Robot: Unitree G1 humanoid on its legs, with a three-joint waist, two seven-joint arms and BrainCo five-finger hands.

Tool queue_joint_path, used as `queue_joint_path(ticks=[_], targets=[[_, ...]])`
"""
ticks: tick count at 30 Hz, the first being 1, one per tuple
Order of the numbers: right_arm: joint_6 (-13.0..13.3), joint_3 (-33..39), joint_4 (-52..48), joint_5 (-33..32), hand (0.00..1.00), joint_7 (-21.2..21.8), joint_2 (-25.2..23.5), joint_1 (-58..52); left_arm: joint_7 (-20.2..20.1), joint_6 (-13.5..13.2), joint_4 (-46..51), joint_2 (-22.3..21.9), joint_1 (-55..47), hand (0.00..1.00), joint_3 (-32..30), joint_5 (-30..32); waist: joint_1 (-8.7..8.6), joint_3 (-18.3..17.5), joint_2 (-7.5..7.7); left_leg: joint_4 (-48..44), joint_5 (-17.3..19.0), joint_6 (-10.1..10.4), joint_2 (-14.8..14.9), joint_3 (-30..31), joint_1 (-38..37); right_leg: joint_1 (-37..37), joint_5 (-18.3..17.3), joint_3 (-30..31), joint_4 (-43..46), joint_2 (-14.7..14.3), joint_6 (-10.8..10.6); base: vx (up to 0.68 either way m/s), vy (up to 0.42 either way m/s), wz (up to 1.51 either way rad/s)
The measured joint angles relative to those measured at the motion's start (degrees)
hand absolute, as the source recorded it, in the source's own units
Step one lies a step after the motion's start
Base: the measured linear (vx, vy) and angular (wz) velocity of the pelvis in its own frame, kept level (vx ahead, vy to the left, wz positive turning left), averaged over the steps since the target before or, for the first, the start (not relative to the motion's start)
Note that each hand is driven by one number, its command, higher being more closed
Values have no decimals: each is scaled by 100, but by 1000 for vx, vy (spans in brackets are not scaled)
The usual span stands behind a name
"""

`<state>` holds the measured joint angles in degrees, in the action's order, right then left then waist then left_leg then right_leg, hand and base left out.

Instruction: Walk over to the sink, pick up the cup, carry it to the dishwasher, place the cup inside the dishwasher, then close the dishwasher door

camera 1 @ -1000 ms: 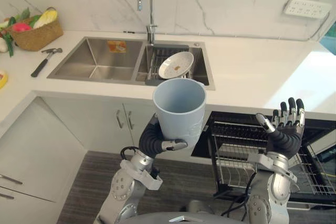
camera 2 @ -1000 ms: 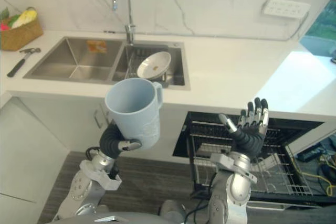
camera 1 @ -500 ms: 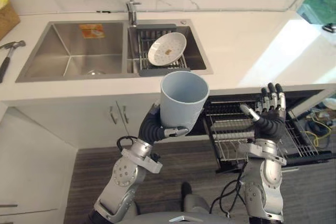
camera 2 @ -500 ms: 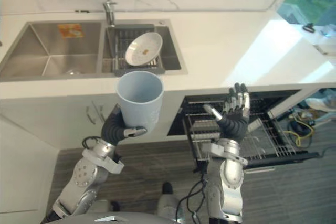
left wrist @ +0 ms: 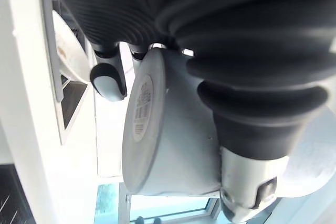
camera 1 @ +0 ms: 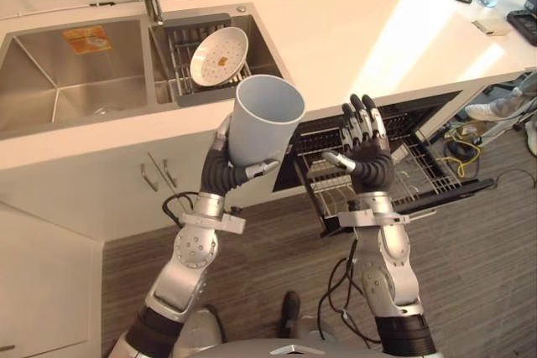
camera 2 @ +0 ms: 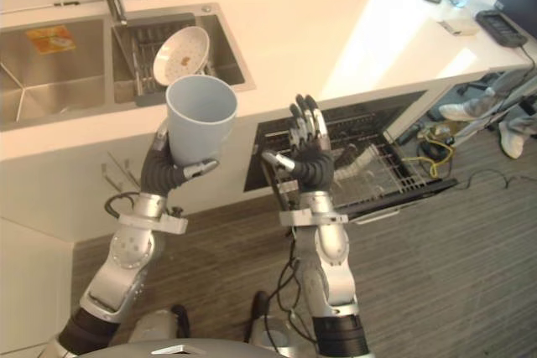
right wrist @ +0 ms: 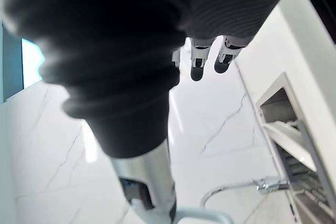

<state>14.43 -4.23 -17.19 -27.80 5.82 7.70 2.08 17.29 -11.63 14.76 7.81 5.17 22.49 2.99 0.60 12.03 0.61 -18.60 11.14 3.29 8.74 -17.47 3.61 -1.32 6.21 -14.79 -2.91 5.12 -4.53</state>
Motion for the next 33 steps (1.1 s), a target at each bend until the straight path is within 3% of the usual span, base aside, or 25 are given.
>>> queue_joint_path(ticks=[3, 9, 15, 21, 33], targets=[[-161, -279, -46, -247, 0, 198, -23, 122, 424, 82, -16, -5, 48, 100, 2, 636, 19, -4, 9, 3, 0, -5, -21, -17, -17, -93, 116, 16, -167, -9, -8, -22, 2, -2], [-493, -773, -47, -490, 0, 397, -46, 294, 897, 291, -248, -141, 206, 100, 139, 1412, 41, -12, 21, 151, -138, -80, -174, -2, -71, -94, 164, -5, -168, 92, -34, -35, 15, 3], [-695, -984, -46, -681, 0, 387, -144, 340, 1057, 433, -539, -182, 325, 100, 469, 1750, 24, -70, 95, 369, -307, -127, -304, 12, -159, -98, 210, -13, -168, 183, -41, -36, -2, 4], [-717, -1133, -46, -683, 0, 335, -190, 340, 1300, 448, -658, -189, 380, 100, 576, 1871, 15, -132, 113, 548, -417, -126, -363, 0, -226, -91, 227, -1, -170, 228, -39, -41, -14, 0], [-729, -1385, 20, -799, 0, -436, -262, 305, 1770, 626, -868, -214, 384, 100, 947, 2671, 19, -447, 133, 680, -462, -146, -438, -131, -259, 16, 278, 132, -171, 304, -83, -6, 8, -5]])
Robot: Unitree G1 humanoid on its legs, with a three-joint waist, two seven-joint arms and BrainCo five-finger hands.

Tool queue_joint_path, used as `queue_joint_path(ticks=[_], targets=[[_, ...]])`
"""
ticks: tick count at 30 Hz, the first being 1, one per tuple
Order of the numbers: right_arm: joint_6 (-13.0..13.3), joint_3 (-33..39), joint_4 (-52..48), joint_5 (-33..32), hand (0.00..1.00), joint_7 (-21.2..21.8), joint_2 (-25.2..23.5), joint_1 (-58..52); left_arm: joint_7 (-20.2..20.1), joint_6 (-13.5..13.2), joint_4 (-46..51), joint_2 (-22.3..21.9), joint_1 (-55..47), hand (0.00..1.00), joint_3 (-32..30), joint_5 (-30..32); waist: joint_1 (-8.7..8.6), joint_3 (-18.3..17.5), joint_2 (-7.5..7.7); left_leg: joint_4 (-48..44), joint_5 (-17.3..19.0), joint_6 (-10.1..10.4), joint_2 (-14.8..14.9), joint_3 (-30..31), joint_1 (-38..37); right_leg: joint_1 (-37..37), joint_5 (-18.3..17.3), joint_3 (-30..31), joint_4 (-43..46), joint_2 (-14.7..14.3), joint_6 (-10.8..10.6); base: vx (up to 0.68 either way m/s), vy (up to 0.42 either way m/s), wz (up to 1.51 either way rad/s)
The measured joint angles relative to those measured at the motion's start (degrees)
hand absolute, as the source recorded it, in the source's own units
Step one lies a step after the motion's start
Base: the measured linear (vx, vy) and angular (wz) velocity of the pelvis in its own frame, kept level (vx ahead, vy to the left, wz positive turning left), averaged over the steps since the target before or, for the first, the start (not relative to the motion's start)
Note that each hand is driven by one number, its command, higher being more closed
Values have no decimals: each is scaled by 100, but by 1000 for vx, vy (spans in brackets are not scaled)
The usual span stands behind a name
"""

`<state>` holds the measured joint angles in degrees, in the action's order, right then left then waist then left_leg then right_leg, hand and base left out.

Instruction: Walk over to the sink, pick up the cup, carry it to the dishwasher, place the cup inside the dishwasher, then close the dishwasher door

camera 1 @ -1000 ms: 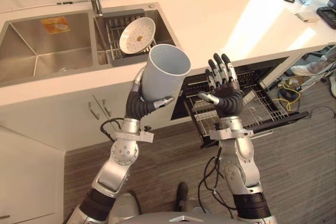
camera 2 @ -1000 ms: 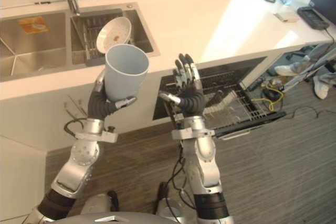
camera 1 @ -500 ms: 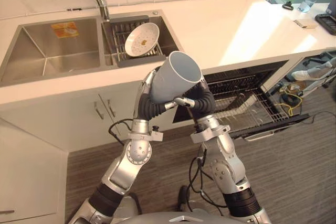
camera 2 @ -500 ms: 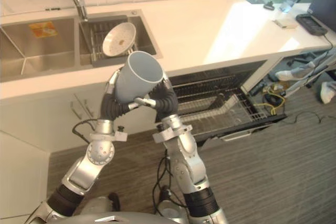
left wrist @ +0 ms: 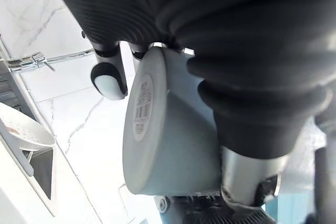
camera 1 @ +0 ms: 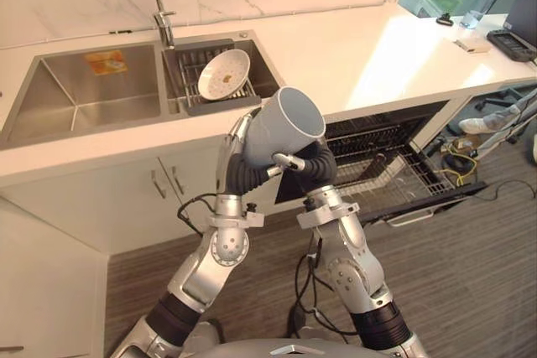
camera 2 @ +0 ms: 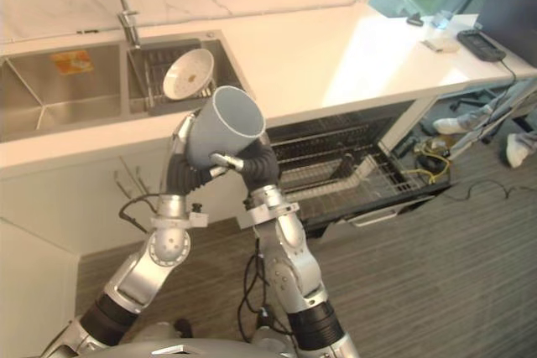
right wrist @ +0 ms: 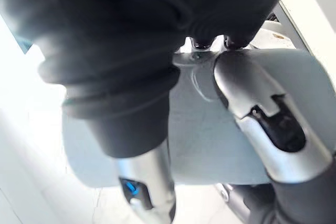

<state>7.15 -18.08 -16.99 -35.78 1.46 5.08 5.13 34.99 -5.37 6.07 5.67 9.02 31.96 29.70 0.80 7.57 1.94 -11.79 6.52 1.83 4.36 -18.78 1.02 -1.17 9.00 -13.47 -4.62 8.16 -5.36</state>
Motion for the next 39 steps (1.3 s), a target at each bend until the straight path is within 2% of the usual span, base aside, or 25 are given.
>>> queue_joint_path(ticks=[3, 4, 6, 14, 22, 23, 30, 39], targets=[[2, -158, -2, -41, 0, -302, -3, -16, 100, 109, -28, -12, 1, 100, 26, 101, -10, -7, -4, 8, -22, -18, -17, -5, 8, 26, 4, 6, 1, 12, -6, 0, 0, 0], [2, -191, -2, -41, 100, -369, -8, -18, 124, 136, -35, -14, 1, 100, 36, 108, -10, -12, -4, 10, -25, -19, -18, -6, 11, 30, 5, 7, 1, 13, -6, 0, 0, 0], [2, -311, -2, -39, 100, -602, -10, -22, 224, 264, -67, -15, 1, 100, 51, 191, -6, -31, -1, 19, -29, -20, -24, -6, 14, 38, 5, 7, 0, 16, -7, 0, 0, 0], [3, -542, -2, 26, 100, -1339, -42, -32, 361, 431, -205, -10, 38, 100, 160, 203, 9, -137, -5, 106, -77, -36, -101, -5, 27, 82, 21, 6, 2, 83, -36, 0, 0, 0], [-11, -639, -3, 260, 100, -1632, -43, -31, 416, 436, -291, 9, 36, 100, 192, 182, 8, -246, -6, 104, -87, -37, -103, -4, 77, 132, 19, 7, 2, 89, -26, 0, 0, 0], [-13, -656, -3, 300, 100, -1691, -43, -31, 416, 436, -307, 13, 36, 0, 197, 150, 7, -264, -9, 103, -87, -37, -103, -4, 77, 131, 20, 7, 2, 89, -26, 0, 0, 0], [-141, -575, -2, 477, 100, -1748, -32, -24, 465, 406, -325, 131, -118, 0, 412, -39, 9, -268, -13, 102, -87, -37, -104, -3, 79, 132, 20, 6, 2, 90, -23, 0, 0, 0], [-140, -426, -2, 475, 100, -1780, -47, 42, 434, 400, -316, 99, -140, 0, 416, -171, 13, -272, -16, 101, -94, -44, -106, 1, 77, 127, 23, 3, 2, 90, -22, 0, 0, 0]])
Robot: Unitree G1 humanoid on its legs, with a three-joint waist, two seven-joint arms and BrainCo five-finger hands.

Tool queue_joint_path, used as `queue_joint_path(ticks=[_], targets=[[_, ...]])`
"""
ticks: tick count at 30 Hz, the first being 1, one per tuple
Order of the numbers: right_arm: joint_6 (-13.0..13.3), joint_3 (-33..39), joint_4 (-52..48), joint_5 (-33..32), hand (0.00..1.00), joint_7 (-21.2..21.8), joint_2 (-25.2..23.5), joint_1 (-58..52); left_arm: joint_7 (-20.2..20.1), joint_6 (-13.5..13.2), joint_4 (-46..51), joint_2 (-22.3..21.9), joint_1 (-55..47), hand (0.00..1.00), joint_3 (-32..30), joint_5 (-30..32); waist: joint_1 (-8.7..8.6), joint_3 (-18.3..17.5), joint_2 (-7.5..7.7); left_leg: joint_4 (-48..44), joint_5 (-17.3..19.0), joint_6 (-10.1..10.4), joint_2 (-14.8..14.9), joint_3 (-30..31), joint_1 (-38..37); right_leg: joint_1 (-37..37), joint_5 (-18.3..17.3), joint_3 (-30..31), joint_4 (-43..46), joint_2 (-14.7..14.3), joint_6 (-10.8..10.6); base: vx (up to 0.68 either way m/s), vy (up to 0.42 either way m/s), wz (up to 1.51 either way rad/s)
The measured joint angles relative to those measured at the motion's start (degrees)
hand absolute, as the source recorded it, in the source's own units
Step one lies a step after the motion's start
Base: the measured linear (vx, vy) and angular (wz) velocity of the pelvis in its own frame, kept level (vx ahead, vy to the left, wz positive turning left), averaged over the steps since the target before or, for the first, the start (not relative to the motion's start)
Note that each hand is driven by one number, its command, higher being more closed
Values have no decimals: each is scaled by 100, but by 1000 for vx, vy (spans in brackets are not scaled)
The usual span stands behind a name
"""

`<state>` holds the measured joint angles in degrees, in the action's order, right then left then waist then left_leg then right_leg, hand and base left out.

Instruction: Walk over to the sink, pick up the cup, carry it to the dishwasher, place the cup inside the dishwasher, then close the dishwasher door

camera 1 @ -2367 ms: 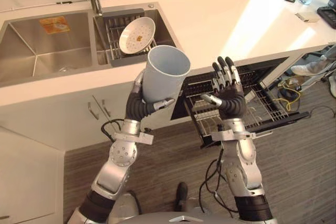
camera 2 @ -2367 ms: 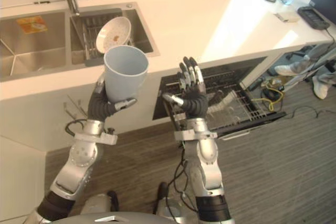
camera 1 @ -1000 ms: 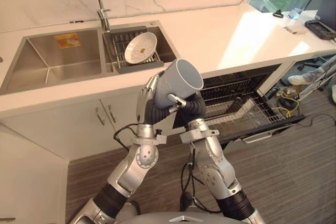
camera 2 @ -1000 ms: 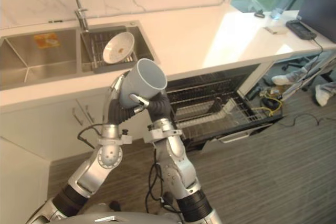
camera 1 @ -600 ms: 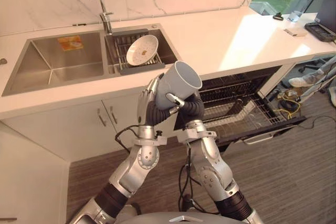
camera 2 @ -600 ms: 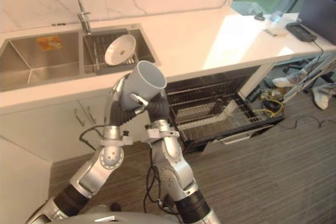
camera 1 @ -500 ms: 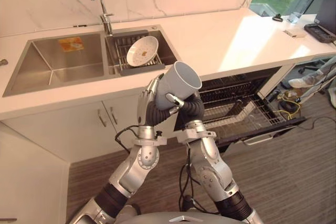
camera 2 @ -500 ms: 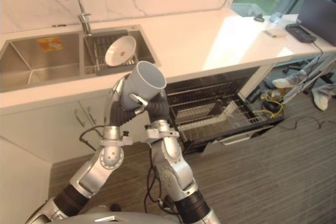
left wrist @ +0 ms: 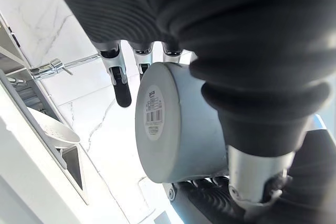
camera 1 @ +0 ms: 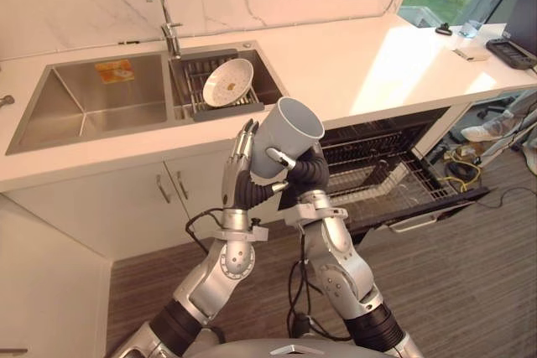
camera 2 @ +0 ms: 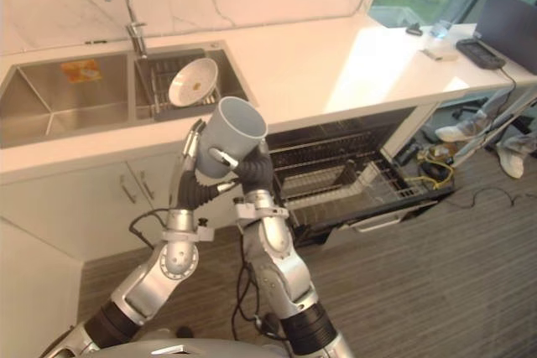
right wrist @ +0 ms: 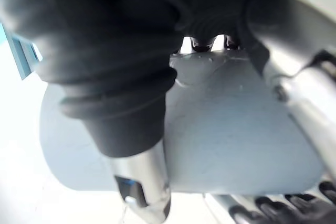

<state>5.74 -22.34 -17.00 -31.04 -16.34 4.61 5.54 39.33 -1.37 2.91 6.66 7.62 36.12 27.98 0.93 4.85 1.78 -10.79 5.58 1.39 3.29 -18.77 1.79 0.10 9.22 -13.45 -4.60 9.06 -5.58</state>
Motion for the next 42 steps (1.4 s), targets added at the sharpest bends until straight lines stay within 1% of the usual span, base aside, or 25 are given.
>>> queue_joint_path(ticks=[4, 7, 11, 12, 14, 16, 18, 19, 21, 22, 23, 24, 26, 27, 29, 31, 32, 33, 34, 35, 36, 37, 39, 40, 42], targets=[[7, 188, 0, 0, 100, 7, -128, 1, -111, 1, 2, -5, -23, 0, -46, -175, -3, -1, -1, 1, -2, -1, -2, 1, -3, -3, -2, 0, 0, 0, 3, 0, 0, 0], [121, 538, -2, 1, 100, -4, -282, 5, -233, 3, 2, -58, -204, 0, -139, -505, -6, -2, -2, 3, -2, -1, -7, 1, -11, -8, -2, 0, 0, 3, 3, 0, 0, 0], [262, 1133, -2, 9, 100, -116, -317, -4, -302, -15, 2, -108, -306, 0, -524, -1035, -7, -2, -2, 18, -12, -14, -25, 5, -17, -12, -5, -4, 0, 15, 1, 0, 0, 0], [301, 1318, -2, 21, 100, -148, -317, -41, -386, -76, 2, -112, -320, 0, -691, -1283, -11, -3, -4, 39, -21, -23, -37, 7, -29, -17, -12, -6, 1, 25, -10, 0, 0, 0], [311, 1637, -2, 150, 100, -179, -315, -122, -534, -161, 16, -118, -417, 0, -913, -1580, -19, -3, -4, 114, -47, -42, -73, 8, -71, -36, -30, -10, 1, 53, -39, 1, 10, 2], [349, 1939, -2, 225, 100, -195, -311, -204, -838, -191, 38, -118, -564, 0, -1035, -1966, -19, -8, -12, 152, -49, -46, -97, 17, -80, -46, -48, -12, 8, 73, -64, 2, 21, 5], [370, 2331, 7, 258, 100, -346, -303, -275, -1427, -201, 40, -117, -809, 0, -1125, -2456, -25, -7, -12, 202, -56, -55, -134, 52, -76, -17, -86, -32, 68, 108, -95, 7, 22, 8], [370, 2418, 19, 313, 100, -379, -298, -276, -1598, -201, 40, -114, -880, 0, -1124, -2577, -25, -7, -12, 203, -55, -56, -141, 60, -66, -9, -91, -39, 75, 116, -102, 16, 23, 13], [377, 2819, 150, 578, 100, -397, -216, -269, -2377, -154, 31, -109, -1144, 0, -1090, -3070, -56, -5, -9, 193, -57, -64, -182, 181, 20, 10, -129, -165, 120, 167, -135, 15, 25, 26], [383, 2886, 253, 664, 100, -403, -151, -251, -2559, -146, 22, -100, -1221, 0, -1063, -3155, -47, -2, -5, 193, -55, -67, -188, 189, 30, 20, -135, -170, 132, 175, -138, 16, 24, 21], [376, 3018, 445, 713, 100, -416, -28, -242, -2917, -112, -40, -73, -1365, 0, -1004, -3294, -5, 3, -1, 177, -46, -75, -194, 204, 54, 30, -145, -179, 141, 182, -151, 14, 16, 8], [365, 3078, 523, 760, 100, -423, 26, -240, -3075, -96, -86, -59, -1428, 0, -983, -3344, 1, 9, -3, 163, -39, -80, -197, 226, 79, 33, -154, -193, 145, 186, -162, -2, 13, 19], [292, 3301, 906, 902, 100, -430, 289, -105, -3590, 33, -364, 40, -1606, 0, -937, -3481, -11, 53, -19, -27, 52, -59, -179, 338, 286, 97, -175, -305, 166, 193, -179, 8, 11, 26], [258, 3379, 1208, 961, 100, -447, 487, 100, -3765, 84, -555, 135, -1665, 0, -939, -3636, -7, 151, -48, -197, 90, -93, -151, 381, 414, 125, -151, -333, 173, 182, -172, 11, 11, 19], [242, 3495, 1535, 1085, 100, -545, 744, 363, -3916, 129, -834, 201, -1677, 0, -950, -3824, -17, 318, -109, -424, 162, -121, -116, 483, 581, 130, -95, -429, 173, 172, -166, -32, 14, 22], [147, 3647, 2034, 1117, 100, -551, 1046, 763, -3988, 131, -1124, 376, -1721, 0, -1001, -4033, 48, 495, -145, -577, 194, -142, -91, 534, 761, 208, -31, -459, 152, 154, -152, -46, 19, 17], [84, 3683, 2326, 1120, 100, -550, 1219, 1012, -3995, 131, -1223, 446, -1723, 0, -1075, -4097, 49, 625, -162, -648, 208, -159, -83, 572, 817, 211, -15, -484, 148, 148, -152, -60, 13, 19], [24, 3702, 2800, 1117, 100, -537, 1521, 1368, -4000, 101, -1423, 497, -1688, 0, -1203, -4151, 57, 785, -184, -716, 211, -162, -83, 625, 902, 225, 0, -519, 145, 148, -147, -72, 13, 21], [9, 3705, 3063, 1117, 100, -531, 1687, 1541, -4002, 61, -1537, 524, -1669, 0, -1257, -4175, 70, 851, -198, -744, 212, -164, -85, 650, 958, 250, 7, -553, 146, 149, -143, -89, 15, 24], [-28, 3707, 3547, 1115, 100, -514, 2018, 1885, -4008, -15, -1720, 595, -1652, 0, -1356, -4232, 101, 958, -246, -805, 209, -168, -85, 703, 1116, 349, 28, -595, 150, 149, -121, -81, 17, 21], [-117, 3700, 3901, 1114, 100, -502, 2314, 2230, -4001, -52, -1854, 649, -1633, 0, -1427, -4250, 131, 1106, -300, -826, 177, -190, -93, 735, 1225, 427, 58, -621, 149, 151, -93, -83, 16, 18], [-140, 3694, 4089, 1115, 100, -489, 2456, 2414, -3996, -104, -1930, 673, -1613, 0, -1488, -4250, 145, 1202, -325, -825, 161, -191, -101, 744, 1253, 450, 78, -621, 148, 156, -101, -80, 15, 13], [-344, 3505, 5027, 1090, 100, -351, 3089, 3257, -3962, -278, -2198, 700, -1593, 0, -1681, -4250, 201, 1484, -458, -825, 77, -227, -131, 765, 1462, 643, 164, -626, 145, 174, -104, -74, 16, 8], [-373, 3419, 5277, 1061, 100, -345, 3253, 3477, -3953, -326, -2264, 699, -1579, 0, -1710, -4250, 210, 1582, -506, -829, 53, -240, -137, 770, 1504, 678, 187, -626, 144, 178, -100, -66, 17, 7], [-423, 3199, 5965, 900, 100, -298, 3690, 4202, -3849, -590, -2523, 700, -1567, 0, -1791, -4244, 228, 1913, -651, -823, -60, -275, -174, 782, 1697, 873, 277, -626, 133, 198, -87, -67, 11, 8]])
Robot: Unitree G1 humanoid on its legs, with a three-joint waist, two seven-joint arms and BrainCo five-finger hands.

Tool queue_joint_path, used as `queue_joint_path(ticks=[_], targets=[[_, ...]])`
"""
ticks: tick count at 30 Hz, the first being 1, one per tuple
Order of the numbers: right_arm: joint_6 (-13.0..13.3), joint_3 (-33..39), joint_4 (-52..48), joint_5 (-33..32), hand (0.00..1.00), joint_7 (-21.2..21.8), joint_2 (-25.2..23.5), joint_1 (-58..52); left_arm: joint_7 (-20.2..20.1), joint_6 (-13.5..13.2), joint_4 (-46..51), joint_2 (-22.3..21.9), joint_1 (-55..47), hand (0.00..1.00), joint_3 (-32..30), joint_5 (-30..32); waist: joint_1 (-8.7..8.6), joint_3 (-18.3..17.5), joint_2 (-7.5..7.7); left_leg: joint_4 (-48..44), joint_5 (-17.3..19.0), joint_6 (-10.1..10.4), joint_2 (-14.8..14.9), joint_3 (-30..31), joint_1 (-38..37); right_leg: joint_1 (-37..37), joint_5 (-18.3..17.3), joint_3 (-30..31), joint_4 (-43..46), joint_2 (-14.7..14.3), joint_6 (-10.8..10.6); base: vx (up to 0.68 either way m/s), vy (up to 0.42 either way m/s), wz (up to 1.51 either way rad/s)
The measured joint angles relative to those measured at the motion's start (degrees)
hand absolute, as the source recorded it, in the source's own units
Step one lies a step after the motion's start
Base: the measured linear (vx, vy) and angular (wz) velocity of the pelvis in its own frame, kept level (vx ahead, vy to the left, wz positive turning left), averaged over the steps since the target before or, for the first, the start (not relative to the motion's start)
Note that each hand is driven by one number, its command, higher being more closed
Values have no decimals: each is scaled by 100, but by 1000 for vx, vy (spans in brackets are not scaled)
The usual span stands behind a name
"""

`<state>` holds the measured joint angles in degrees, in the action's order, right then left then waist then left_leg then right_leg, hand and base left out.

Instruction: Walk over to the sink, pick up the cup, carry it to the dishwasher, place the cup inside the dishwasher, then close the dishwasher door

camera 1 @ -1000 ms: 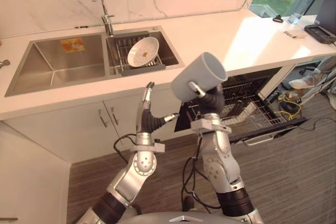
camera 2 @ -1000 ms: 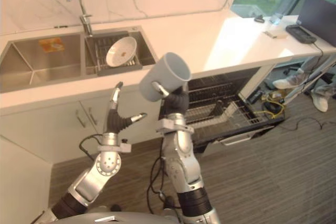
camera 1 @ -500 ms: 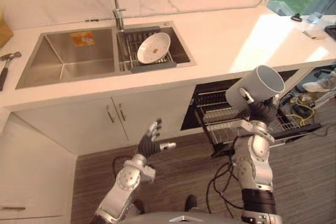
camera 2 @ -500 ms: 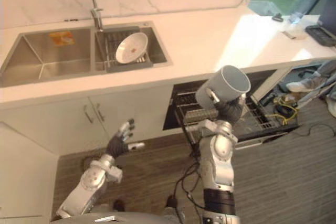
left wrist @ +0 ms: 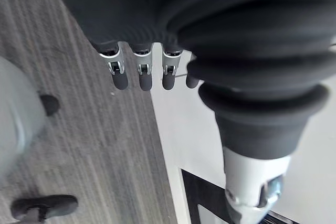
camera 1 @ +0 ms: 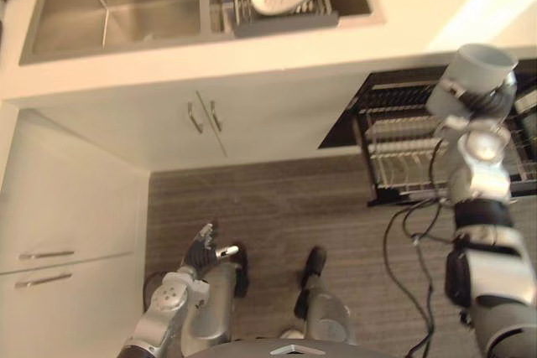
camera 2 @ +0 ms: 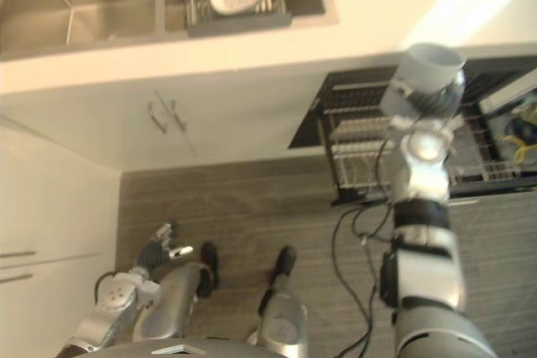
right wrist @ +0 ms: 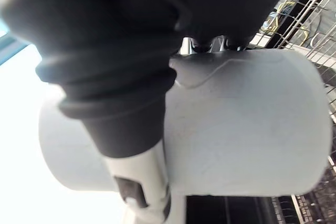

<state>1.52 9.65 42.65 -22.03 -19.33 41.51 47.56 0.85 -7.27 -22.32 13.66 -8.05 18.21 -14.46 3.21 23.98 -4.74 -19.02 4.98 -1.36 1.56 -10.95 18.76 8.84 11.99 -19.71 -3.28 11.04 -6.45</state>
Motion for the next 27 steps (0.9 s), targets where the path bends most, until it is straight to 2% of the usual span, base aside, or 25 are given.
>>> queue_joint_path(ticks=[2, 3, 6, 9, 12, 14, 15, 16, 19, 21, 24, 27], targets=[[58, -36, 232, -76, 100, -6, 185, 196, 139, -145, -267, 0, -4, 0, -50, -13, -8, 85, -72, -5, -34, -18, -6, -3, 151, 154, 51, 21, -6, 3, 8, -42, 8, 3], [-14, -106, 397, -71, 100, 11, 288, 273, 183, -211, -365, -2, 17, 0, -58, -26, -9, 116, -97, -6, -40, -22, -9, -3, 176, 175, 61, 22, -12, 3, 9, -44, 10, -1], [-426, -302, 1039, -10, 100, 37, 576, 667, 498, -492, -821, -63, 180, 0, -198, -32, 50, 216, -267, 19, -79, 26, -2, -31, 468, 500, 107, 73, 11, 2, 64, -63, 2, -2], [-720, -511, 1260, -4, 100, 91, 640, 941, 693, -526, -1101, -145, 232, 0, -303, 23, 180, 303, -415, 75, -171, -18, -4, -174, 557, 720, 150, 243, -2, 11, 106, -44, -2, -17], [-965, -649, 1306, 167, 100, 248, 655, 1228, 805, -542, -1362, -277, 233, 0, -358, 112, 213, 373, -578, 160, -237, -36, -29, -281, 700, 957, 223, 362, -42, 33, 114, -22, 2, -15], [-1035, -756, 1353, 218, 100, 315, 746, 1311, 836, -572, -1483, -378, 280, 0, -387, 107, 237, 414, -673, 208, -276, -55, -59, -306, 751, 1038, 276, 399, -74, 55, 81, 1, 9, -11], [-1066, -834, 1528, 230, 100, 396, 807, 1413, 845, -613, -1550, -428, 306, 0, -401, 105, 304, 408, -717, 229, -297, -73, -101, -295, 823, 1161, 296, 485, -78, 73, 87, 12, 13, -17], [-1070, -903, 1556, 253, 100, 414, 816, 1426, 851, -653, -1571, -444, 309, 0, -413, 104, 328, 407, -719, 231, -297, -73, -119, -273, 853, 1213, 322, 521, -78, 76, 70, 19, 18, -20], [-1141, -1105, 1878, 710, 100, 482, 852, 1571, 881, -724, -1739, -495, 429, 0, -389, 102, 396, 387, -749, 272, -318, -51, -248, 3, 929, 1356, 356, 617, -68, 123, 44, 16, 24, -9], [-1175, -1188, 1968, 931, 100, 555, 969, 1617, 892, -743, -1759, -568, 457, 0, -319, 77, 418, 334, -826, 400, -375, -67, -316, 18, 941, 1449, 355, 618, -7, 185, 35, -1, 40, 8], [-1179, -1417, 2137, 1168, 100, 652, 1213, 1828, 893, -745, -1786, -660, 500, 0, -100, -20, 476, 195, -1022, 587, -503, -105, -431, 50, 1047, 1663, 313, 604, 97, 311, 43, -13, 55, 16], [-1172, -1624, 2254, 1346, 100, 699, 1377, 1887, 886, -759, -1845, -827, 509, 0, 166, -160, 613, 39, -1234, 799, -620, -124, -536, 81, 1083, 1821, 280, 588, 205, 414, 14, -8, 42, 13]])
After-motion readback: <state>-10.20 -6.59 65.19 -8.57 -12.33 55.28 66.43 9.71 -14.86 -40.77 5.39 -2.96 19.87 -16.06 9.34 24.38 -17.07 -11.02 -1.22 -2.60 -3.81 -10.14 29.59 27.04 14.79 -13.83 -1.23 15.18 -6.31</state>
